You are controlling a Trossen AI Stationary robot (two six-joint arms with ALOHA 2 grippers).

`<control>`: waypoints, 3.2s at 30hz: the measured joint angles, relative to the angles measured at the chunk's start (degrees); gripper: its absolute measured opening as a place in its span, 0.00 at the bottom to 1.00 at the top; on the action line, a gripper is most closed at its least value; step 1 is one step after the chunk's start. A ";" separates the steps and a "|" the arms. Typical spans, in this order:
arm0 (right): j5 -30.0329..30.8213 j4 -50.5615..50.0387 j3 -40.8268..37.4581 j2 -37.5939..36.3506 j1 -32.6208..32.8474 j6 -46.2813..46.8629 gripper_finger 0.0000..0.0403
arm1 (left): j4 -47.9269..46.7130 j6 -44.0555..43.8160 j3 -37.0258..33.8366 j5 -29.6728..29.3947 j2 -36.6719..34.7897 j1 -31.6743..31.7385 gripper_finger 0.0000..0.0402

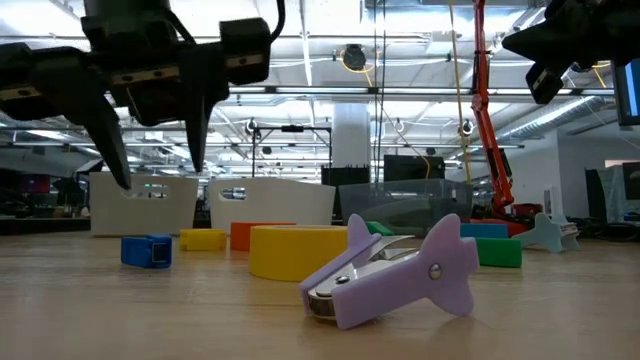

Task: Pick and place Stapler, Stapler remover, tape
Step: Put the blue stapler into the black bin

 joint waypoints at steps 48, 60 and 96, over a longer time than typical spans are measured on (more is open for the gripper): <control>-3.07 0.42 0.04 0.02 -0.02 0.42 0.01 | -3.04 -10.89 0.03 -7.63 7.54 -1.92 0.26; -2.94 0.44 0.04 0.02 -0.02 0.44 0.01 | -2.94 -8.95 -0.02 -13.23 7.61 -1.82 0.15; -10.46 43.74 -10.93 25.70 0.33 11.89 0.18 | 39.89 31.36 -0.02 -30.97 -0.29 11.01 0.14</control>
